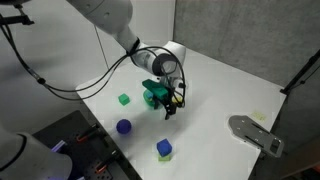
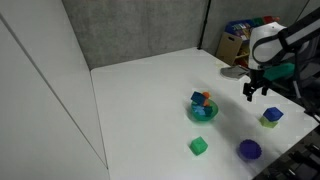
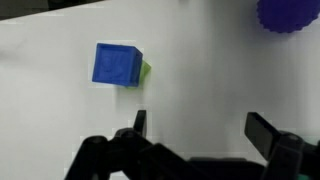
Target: Put the blue building block on top of the lime green building block
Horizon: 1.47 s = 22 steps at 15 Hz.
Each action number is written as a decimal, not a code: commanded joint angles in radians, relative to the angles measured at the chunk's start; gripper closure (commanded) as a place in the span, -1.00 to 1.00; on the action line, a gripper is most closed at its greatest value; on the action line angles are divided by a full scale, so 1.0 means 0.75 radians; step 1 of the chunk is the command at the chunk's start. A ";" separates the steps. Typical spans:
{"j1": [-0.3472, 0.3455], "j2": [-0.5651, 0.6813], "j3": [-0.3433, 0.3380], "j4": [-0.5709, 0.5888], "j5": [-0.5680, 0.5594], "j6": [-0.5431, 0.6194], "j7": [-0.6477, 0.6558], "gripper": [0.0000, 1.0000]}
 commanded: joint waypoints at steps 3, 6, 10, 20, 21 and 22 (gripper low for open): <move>0.091 -0.184 0.069 0.036 -0.049 -0.106 0.122 -1.00; 0.111 -0.318 0.096 0.019 -0.051 -0.097 0.153 -1.00; 0.106 -0.475 0.138 0.043 -0.029 -0.140 0.159 -1.00; 0.075 -0.669 0.171 0.184 0.221 -0.429 0.091 -1.00; 0.072 -0.659 0.172 0.208 0.215 -0.465 0.106 -1.00; 0.071 -0.651 0.174 0.227 0.204 -0.498 0.119 -1.00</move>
